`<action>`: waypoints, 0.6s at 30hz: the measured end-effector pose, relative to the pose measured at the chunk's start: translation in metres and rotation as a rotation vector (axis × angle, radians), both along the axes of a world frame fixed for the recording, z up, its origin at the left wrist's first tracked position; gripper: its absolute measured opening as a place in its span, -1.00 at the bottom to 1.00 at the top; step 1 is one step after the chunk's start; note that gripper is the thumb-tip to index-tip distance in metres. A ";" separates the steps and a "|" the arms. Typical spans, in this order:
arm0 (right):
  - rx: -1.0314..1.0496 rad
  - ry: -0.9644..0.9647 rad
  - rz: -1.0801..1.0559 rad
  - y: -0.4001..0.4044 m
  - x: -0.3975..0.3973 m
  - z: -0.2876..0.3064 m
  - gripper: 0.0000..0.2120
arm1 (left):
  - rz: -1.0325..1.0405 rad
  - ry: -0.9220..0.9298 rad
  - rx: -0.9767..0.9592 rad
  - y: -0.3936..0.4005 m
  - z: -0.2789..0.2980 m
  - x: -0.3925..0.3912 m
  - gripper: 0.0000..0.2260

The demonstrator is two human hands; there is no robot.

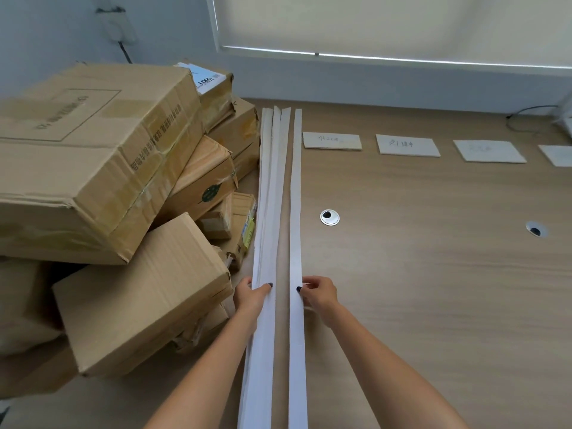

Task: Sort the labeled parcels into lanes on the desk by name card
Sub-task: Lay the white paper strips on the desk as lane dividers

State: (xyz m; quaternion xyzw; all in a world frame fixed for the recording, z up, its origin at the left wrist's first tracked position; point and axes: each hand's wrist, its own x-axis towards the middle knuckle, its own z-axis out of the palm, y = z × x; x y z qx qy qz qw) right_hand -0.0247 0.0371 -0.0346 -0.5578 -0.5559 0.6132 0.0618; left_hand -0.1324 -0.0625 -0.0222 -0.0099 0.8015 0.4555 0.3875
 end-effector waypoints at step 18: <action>0.142 0.135 0.053 -0.018 -0.007 0.004 -0.77 | -0.032 0.023 0.135 0.006 0.013 0.010 -0.67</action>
